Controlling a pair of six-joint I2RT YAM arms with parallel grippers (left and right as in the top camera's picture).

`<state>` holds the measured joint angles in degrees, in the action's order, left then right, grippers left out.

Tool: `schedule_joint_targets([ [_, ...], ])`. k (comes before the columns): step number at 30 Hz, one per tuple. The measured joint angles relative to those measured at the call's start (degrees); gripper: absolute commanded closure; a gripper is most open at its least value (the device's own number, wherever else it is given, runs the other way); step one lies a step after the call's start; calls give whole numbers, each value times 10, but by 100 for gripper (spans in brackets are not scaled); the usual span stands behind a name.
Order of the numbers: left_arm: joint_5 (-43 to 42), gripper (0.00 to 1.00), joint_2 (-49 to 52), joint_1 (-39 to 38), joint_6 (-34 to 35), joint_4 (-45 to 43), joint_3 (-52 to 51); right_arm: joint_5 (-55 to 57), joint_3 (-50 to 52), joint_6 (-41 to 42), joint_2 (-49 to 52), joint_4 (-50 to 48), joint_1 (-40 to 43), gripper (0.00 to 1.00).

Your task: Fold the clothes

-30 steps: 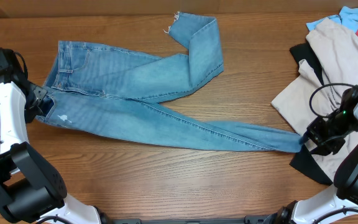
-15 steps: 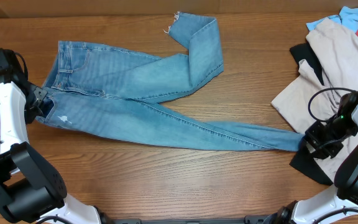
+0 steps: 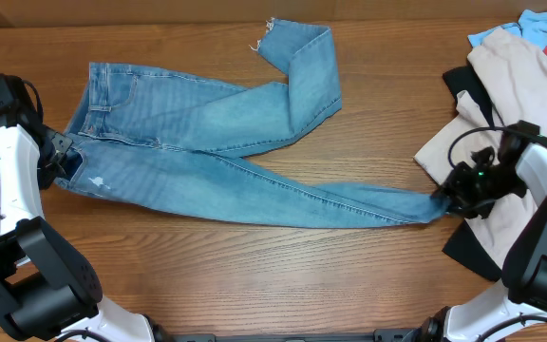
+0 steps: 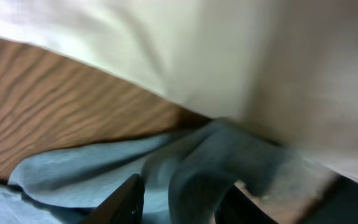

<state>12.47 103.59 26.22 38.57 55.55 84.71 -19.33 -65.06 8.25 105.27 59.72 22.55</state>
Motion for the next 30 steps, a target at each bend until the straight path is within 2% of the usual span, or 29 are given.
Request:
schedule_joint_targets([
  [2, 0, 96, 0, 0, 0, 0, 0, -2, 0, -3, 0, -7, -12, 68],
  [3, 0, 96, 0, 0, 0, 0, 0, -1, 0, -5, 0, -7, -16, 78],
  [4, 0, 96, 0, 0, 0, 0, 0, 0, 0, -9, 0, -8, -18, 94],
  [5, 0, 96, 0, 0, 0, 0, 0, 2, 0, -8, 0, -8, -18, 96],
  [10, 0, 96, 0, 0, 0, 0, 0, -3, -4, -8, 0, 35, -18, 96],
  [14, 2, 96, 0, 0, 0, 0, 0, -15, -47, -8, -22, 136, -17, 92],
  [21, 2, 96, 0, 0, 0, 2, 0, -9, -247, -3, -136, 357, -8, 92],
  [26, 2, 96, 0, 0, -2, 2, 0, 8, -255, 17, -189, 377, -17, 91],
  [30, 2, 96, 0, -2, -13, 2, 0, 23, -194, 26, -185, 373, -28, 87],
])
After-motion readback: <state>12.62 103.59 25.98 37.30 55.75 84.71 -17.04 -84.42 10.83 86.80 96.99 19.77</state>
